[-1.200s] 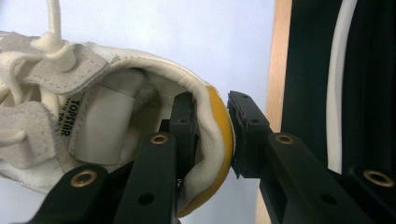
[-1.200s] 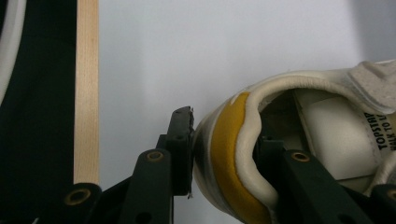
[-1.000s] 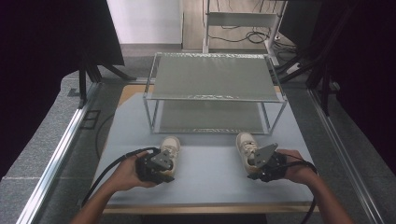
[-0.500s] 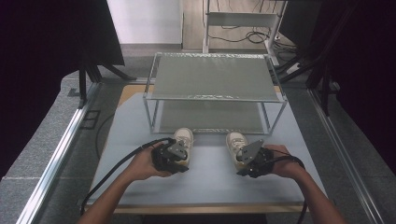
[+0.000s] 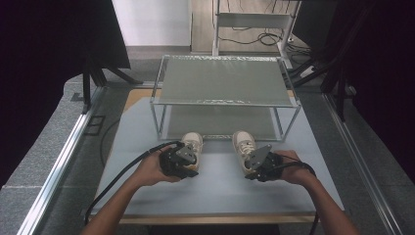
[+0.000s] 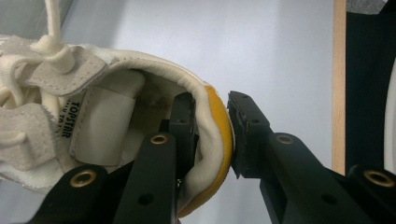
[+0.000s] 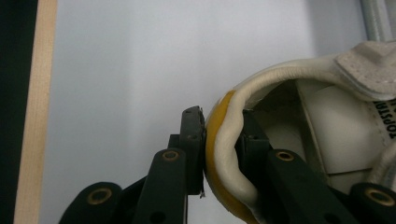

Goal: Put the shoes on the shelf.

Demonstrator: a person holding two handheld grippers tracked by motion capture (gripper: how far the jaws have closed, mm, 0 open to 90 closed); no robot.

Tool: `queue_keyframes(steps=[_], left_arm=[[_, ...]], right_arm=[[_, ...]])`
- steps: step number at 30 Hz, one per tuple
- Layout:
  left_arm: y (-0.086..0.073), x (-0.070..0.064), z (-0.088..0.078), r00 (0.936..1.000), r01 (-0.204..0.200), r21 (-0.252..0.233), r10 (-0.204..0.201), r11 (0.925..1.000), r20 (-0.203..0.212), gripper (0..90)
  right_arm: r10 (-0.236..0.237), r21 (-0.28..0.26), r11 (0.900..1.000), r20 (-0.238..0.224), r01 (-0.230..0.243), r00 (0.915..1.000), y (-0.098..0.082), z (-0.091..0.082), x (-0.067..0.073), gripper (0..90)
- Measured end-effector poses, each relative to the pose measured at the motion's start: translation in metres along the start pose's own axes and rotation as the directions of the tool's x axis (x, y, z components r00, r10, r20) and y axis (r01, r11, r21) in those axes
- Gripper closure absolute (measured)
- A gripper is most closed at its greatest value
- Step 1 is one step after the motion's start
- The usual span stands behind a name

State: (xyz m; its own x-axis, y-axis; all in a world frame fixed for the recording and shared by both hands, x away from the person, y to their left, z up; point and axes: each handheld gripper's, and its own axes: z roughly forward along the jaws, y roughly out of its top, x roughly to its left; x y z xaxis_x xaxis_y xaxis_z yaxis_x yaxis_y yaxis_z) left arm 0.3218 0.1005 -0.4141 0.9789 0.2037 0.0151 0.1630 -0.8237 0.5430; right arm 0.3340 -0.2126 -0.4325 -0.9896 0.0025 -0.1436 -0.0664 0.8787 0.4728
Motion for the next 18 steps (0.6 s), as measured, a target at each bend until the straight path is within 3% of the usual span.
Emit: queue_keyframes(steps=[8,10,18], left_arm=[[0.007,0.01,0.002,0.9999,0.008,-0.023,-0.008,0.9997,-0.014,72.4],[0.014,0.016,0.006,0.9992,-0.01,-0.017,0.009,0.9998,-0.038,72.4],[0.035,0.041,0.024,0.9963,-0.034,-0.013,0.033,0.9993,-0.08,72.4]], right_arm=[[0.007,-0.012,1.0,0.027,-0.007,0.9996,0.008,0.0,-0.012,76.5],[0.011,-0.009,1.0,0.031,-0.01,0.9995,0.01,0.002,-0.018,76.5],[0.051,-0.004,0.999,0.043,-0.051,0.9978,0.019,0.014,-0.05,76.4]])
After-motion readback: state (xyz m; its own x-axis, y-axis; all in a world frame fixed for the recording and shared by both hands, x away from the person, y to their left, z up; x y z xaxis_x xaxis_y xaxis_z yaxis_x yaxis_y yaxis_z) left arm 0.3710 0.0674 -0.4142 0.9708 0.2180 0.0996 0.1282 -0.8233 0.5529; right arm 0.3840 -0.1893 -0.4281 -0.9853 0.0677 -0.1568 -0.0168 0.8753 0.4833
